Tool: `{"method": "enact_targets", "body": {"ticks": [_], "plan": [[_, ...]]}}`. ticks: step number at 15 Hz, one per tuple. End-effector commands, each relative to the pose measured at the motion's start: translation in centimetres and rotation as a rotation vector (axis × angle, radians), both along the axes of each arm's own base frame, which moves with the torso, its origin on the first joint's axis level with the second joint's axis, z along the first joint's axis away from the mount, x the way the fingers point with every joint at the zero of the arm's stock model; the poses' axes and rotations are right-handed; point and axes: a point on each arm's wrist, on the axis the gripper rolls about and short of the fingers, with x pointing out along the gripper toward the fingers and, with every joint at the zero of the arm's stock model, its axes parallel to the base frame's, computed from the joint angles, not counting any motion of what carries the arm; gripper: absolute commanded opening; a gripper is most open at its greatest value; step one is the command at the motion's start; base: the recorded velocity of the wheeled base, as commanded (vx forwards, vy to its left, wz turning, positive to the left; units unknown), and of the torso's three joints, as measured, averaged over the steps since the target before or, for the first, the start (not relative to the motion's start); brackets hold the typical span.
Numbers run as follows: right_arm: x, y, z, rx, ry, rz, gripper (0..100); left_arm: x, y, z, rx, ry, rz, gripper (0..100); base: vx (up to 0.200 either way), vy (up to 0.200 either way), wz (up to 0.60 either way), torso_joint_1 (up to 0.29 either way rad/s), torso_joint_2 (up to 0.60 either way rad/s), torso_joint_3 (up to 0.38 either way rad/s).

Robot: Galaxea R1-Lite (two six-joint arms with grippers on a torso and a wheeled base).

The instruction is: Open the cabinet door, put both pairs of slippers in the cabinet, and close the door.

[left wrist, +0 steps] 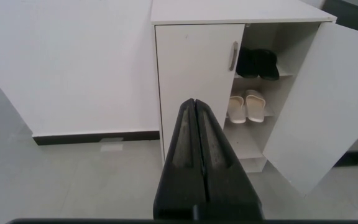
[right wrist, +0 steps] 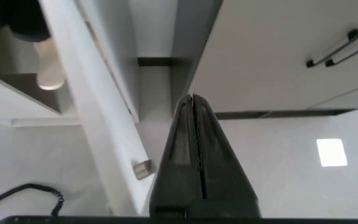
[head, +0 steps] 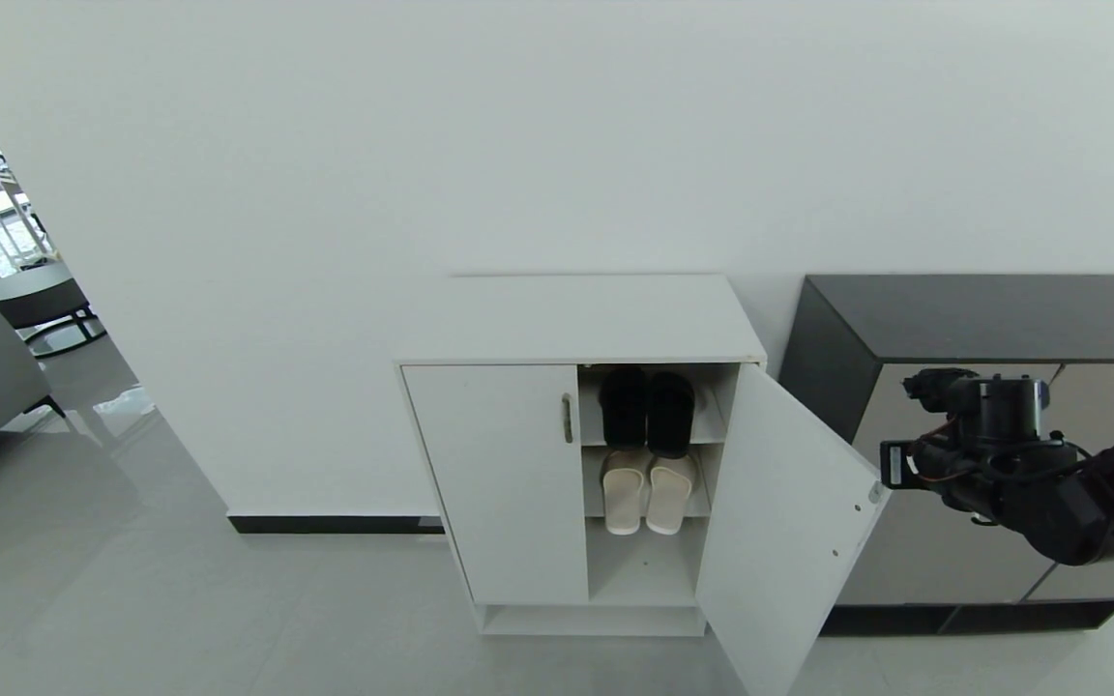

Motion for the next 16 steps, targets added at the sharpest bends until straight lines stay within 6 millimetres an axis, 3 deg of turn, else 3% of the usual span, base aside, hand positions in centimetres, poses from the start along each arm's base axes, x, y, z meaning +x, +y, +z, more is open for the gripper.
{"method": "enact_targets", "body": {"ticks": [1,4,6,10,12,16], "plan": [[-0.3,-0.1,-0.8,-0.02,0.032,0.008,0,0.0,0.0,0.0,0.0,0.001,0.0,0,0.0,0.0,0.0,0.0,0.0,0.0],[-0.9,0.3,-1.2,-0.041,0.057,0.034,0,0.0,0.0,0.0,0.0,0.001,0.0,0,0.0,0.0,0.0,0.0,0.0,0.0],[-1.8,1.9,-0.8,-0.038,0.053,0.084,0,0.0,0.0,0.0,0.0,0.001,0.0,0,0.0,0.0,0.0,0.0,0.0,0.0],[-5.2,7.4,0.4,-0.013,-0.014,0.251,0,0.0,0.0,0.0,0.0,0.001,0.002,0,0.0,0.0,0.0,0.0,0.0,0.0],[-6.5,8.5,1.4,-0.006,-0.04,0.293,0,0.0,0.0,0.0,-0.002,0.001,0.002,0,0.0,0.0,0.0,0.0,0.0,0.0],[-6.7,8.6,1.4,0.011,-0.036,0.293,0,0.0,0.0,0.0,0.0,0.001,0.002,0,0.0,0.0,0.0,0.0,0.0,0.0]]}}
